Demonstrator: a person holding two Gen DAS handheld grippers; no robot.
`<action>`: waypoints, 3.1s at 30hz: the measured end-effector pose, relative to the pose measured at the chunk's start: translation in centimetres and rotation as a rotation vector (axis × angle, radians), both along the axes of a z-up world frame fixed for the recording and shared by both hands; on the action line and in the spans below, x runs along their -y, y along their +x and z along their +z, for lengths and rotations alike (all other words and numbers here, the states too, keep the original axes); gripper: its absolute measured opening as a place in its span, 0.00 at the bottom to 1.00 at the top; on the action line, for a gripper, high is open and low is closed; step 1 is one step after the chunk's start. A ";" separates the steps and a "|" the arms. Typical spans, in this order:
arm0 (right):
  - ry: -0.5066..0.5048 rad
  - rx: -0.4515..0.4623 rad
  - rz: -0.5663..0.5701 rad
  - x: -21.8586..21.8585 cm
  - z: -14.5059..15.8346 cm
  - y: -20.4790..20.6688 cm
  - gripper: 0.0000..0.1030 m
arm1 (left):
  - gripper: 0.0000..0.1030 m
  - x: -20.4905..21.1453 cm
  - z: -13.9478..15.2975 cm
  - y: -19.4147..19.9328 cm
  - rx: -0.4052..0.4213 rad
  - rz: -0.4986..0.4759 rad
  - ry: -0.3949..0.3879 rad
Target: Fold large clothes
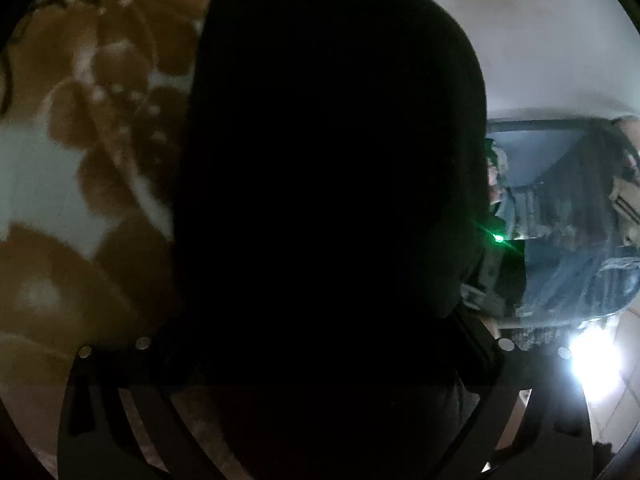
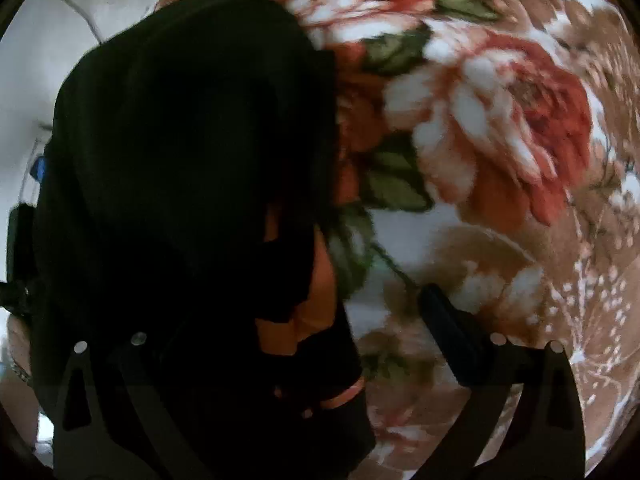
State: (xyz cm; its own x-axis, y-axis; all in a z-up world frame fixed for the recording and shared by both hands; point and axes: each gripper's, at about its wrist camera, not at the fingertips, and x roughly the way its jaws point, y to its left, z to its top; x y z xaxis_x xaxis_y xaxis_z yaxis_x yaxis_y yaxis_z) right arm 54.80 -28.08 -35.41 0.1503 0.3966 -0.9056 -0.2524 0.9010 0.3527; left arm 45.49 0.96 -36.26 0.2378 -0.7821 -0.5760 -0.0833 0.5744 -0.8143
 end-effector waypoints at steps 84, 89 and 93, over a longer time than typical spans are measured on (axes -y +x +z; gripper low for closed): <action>-0.367 0.236 -0.532 38.4 9.1 -39.3 0.95 | 0.96 49.5 10.9 -27.4 0.403 -0.545 0.651; -0.355 0.212 -0.576 40.0 7.5 -42.1 0.95 | 0.96 48.2 9.5 -28.5 0.408 -0.570 0.644; -0.410 0.193 -0.601 41.2 7.2 -44.3 0.95 | 0.96 47.4 10.0 -28.8 0.425 -0.568 0.654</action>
